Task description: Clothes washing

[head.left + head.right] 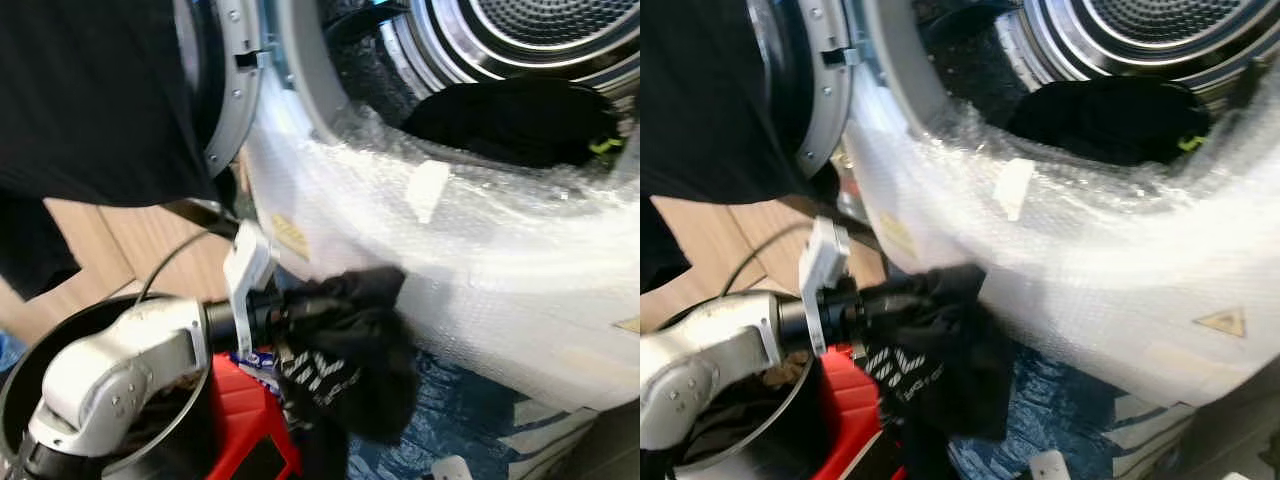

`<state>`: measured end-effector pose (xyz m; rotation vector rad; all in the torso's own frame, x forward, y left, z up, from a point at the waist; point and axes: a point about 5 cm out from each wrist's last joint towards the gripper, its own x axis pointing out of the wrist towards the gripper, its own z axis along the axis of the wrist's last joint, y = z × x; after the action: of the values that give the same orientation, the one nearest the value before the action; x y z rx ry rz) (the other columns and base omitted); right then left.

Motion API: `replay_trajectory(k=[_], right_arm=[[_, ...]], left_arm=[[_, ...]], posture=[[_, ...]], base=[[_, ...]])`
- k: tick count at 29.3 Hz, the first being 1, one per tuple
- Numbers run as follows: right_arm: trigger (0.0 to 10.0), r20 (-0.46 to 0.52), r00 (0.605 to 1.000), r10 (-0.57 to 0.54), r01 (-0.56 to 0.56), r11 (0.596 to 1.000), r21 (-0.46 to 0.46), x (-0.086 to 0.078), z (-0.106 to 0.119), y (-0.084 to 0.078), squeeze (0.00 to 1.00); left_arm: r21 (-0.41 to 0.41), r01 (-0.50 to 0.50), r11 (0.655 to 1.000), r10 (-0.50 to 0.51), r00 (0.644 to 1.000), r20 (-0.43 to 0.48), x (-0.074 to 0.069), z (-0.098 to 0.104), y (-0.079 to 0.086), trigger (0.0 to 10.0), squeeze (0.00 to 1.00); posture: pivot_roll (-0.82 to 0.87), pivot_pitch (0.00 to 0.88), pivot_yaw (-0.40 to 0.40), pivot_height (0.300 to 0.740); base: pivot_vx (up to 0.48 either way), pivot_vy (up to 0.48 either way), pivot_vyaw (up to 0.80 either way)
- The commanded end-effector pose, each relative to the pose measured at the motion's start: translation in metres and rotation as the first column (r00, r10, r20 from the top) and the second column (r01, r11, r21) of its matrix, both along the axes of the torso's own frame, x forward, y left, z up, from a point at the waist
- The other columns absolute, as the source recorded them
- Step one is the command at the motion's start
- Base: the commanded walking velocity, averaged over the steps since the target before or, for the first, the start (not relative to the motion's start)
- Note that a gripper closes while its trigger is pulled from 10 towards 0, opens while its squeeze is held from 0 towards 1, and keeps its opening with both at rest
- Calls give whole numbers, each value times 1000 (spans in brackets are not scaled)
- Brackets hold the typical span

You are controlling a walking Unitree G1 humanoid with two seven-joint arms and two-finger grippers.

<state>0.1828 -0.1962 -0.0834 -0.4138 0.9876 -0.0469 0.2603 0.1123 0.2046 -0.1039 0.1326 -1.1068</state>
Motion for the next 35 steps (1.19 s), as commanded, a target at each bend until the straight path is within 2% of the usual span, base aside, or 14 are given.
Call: replay_trajectory(k=[1,4,10,11,14,17,18,19,22,26,27,28,32,35], right_arm=[[10000,-3,1000,31,-31,999,19,-1,0,0,0],[10000,14,999,34,-34,997,62,3,3,-8,0],[10000,28,998,52,-54,995,86,6,5,-10,0],[10000,76,987,144,-158,963,217,10,11,-15,0],[10000,123,969,215,-244,913,326,11,18,-21,0],[10000,168,967,192,-244,891,384,12,24,-31,8],[10000,177,968,178,-236,885,401,12,25,-31,400],[10000,190,968,161,-229,875,426,13,26,-32,1000],[10000,234,957,171,-271,813,515,14,31,-28,1000],[10000,255,948,188,-311,714,627,16,31,-7,1000],[10000,288,920,267,-393,631,669,18,34,9,1000],[10000,288,920,267,-393,631,669,18,34,9,1000],[10000,358,837,413,-528,438,728,15,41,42,1000],[10000,415,797,439,-574,336,747,15,49,60,1000]], left_arm=[[1,-17,1000,17,1000,25,1,-7,-3,10000,0],[-3,-40,999,40,999,-7,1,-28,-8,10000,0],[3,-60,998,60,998,-4,0,-36,-9,10000,0],[-5,-61,998,61,998,-14,2,-45,-17,10000,0],[-13,-52,999,52,999,-15,5,-50,-21,10000,0],[-6,-51,999,51,999,-3,9,-53,-20,10000,0],[-6,-56,998,56,998,-3,10,-53,-18,10000,0],[7,-61,998,61,998,3,10,-54,-18,10000,0],[4,-84,996,84,996,28,12,-52,-15,10000,0],[8,-121,993,121,992,36,16,-51,-3,10000,0],[-11,-113,994,113,993,29,18,-47,1,10000,0],[-11,-113,994,113,993,29,18,-47,1,10000,0],[32,-82,996,82,997,0,17,-52,9,10000,0],[37,-81,996,81,997,-14,16,-51,16,10000,0]], posture=[[220,75,-29,740],[187,66,-76,740],[177,65,-87,740],[105,52,-117,740],[59,46,-108,740],[54,39,-111,740],[62,32,-114,740],[66,27,-115,740],[101,4,-132,740],[100,10,-103,740],[103,40,-78,740],[103,40,-78,740],[94,47,-19,740],[100,70,-16,740]], base=[[0,0,0],[0,0,0],[0,0,0],[0,0,0],[0,0,0],[0,0,0],[0,0,0],[0,0,0],[0,0,0],[0,0,0],[0,0,0],[0,0,0],[0,0,0],[0,0,0]])
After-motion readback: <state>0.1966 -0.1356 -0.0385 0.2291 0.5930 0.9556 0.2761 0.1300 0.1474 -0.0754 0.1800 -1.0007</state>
